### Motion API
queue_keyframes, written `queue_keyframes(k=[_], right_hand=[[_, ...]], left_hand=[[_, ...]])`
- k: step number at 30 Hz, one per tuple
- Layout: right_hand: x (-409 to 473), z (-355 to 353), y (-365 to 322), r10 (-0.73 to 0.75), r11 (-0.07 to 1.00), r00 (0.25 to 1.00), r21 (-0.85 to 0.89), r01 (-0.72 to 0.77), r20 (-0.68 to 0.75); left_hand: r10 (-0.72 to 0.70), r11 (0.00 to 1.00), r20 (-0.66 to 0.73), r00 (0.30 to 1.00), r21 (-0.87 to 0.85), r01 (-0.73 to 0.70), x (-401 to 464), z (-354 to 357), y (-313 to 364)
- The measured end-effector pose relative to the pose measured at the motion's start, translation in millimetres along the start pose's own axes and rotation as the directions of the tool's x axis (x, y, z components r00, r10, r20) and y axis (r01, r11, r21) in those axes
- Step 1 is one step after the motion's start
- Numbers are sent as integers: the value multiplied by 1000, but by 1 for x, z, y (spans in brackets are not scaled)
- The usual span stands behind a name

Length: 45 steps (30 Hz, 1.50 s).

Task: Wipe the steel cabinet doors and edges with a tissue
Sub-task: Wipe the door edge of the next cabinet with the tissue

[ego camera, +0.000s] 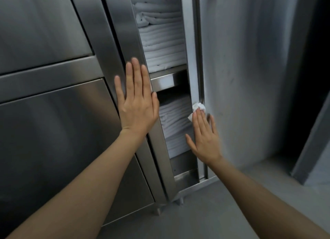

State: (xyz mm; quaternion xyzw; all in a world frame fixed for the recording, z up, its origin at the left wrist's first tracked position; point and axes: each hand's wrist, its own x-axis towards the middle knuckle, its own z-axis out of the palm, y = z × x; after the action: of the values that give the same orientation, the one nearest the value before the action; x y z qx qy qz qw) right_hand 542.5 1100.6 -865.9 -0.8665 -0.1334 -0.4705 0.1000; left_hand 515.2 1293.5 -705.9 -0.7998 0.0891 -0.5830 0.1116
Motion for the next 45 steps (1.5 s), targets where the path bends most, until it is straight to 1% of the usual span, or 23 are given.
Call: queue_keyframes(k=[4, 7, 9, 11, 13, 15, 19, 21, 23, 25, 27, 28, 29, 30, 32, 34, 35, 36, 38, 40, 42, 44, 45], right_hand=[[2, -7, -2, 1, 999, 999, -46, 1, 32], [0, -8, -4, 11, 997, 1000, -71, -10, 22], [0, -8, -6, 17, 998, 1000, -62, -17, 4], [0, -8, -8, 21, 998, 1000, -57, -22, -14], [-1, -5, -9, 34, 998, 999, -58, -35, -17], [-16, 4, -7, 51, 997, 999, -61, -51, 4], [-94, 31, -7, 43, 989, 984, -144, -18, 172], [-114, 33, -8, 52, 987, 978, -158, -19, 203], [-88, 25, -12, 64, 992, 987, -119, -46, 150], [-34, 9, -16, 77, 997, 997, -34, -76, 33], [17, -4, -16, 107, 994, 990, 24, -105, -93], [28, -5, -15, 115, 993, 984, 38, -111, -135], [26, -1, -15, 110, 993, 983, 47, -104, -145], [9, 8, -16, 105, 994, 987, 53, -99, -122], [-55, 32, -18, 107, 993, 994, 45, -107, 5], [-119, 49, -15, 86, 996, 986, -40, -81, 142], [-137, 53, -12, 63, 996, 982, -76, -50, 180], [-141, 53, -9, 45, 995, 981, -94, -27, 190], [-112, 45, -5, 22, 997, 991, -80, -11, 135], [-61, 29, -6, 22, 1000, 1000, -9, -22, 10], [-23, 21, -8, 59, 997, 994, 55, -54, -93], [-31, 30, -6, 58, 996, 993, 77, -50, -99], [-55, 41, -6, 48, 996, 997, 77, -43, -59]], left_hand=[[32, 996, 5, 999, -81, -31, -16, -6, 8], [91, 988, 48, 995, -129, -84, -65, -8, 26], [69, 988, 109, 992, -146, -53, -105, -6, 36], [18, 988, 164, 986, -152, 7, -138, -1, 36], [0, 990, 186, 983, -140, 26, -158, 9, 30], [20, 992, 164, 986, -126, 1, -166, 22, 24], [33, 997, 86, 996, -70, -27, -169, 41, 20], [20, 997, 66, 998, -70, -15, -170, 43, 21], [15, 997, 55, 998, -83, -10, -169, 43, 23], [8, 996, 44, 999, -87, -4, -169, 43, 23], [1, 996, 32, 999, -84, 2, -171, 44, 23], [2, 997, 24, 1000, -78, 0, -171, 45, 23], [6, 997, 18, 1000, -74, -5, -171, 45, 23], [10, 997, 15, 1000, -73, -8, -171, 46, 23], [15, 997, 4, 1000, -72, -15, -171, 49, 22], [17, 999, -6, 1000, -46, -17, -172, 52, 21], [19, 999, -12, 1000, -29, -19, -172, 53, 21], [23, 1000, -17, 1000, -17, -23, -172, 54, 22], [26, 1000, -16, 1000, -14, -26, -172, 53, 22], [23, 999, -9, 1000, -27, -23, -172, 53, 22], [22, 999, -14, 1000, -23, -23, -173, 53, 22], [26, 999, -18, 999, -22, -26, -172, 53, 22], [27, 999, -20, 999, -25, -28, -172, 53, 22]])
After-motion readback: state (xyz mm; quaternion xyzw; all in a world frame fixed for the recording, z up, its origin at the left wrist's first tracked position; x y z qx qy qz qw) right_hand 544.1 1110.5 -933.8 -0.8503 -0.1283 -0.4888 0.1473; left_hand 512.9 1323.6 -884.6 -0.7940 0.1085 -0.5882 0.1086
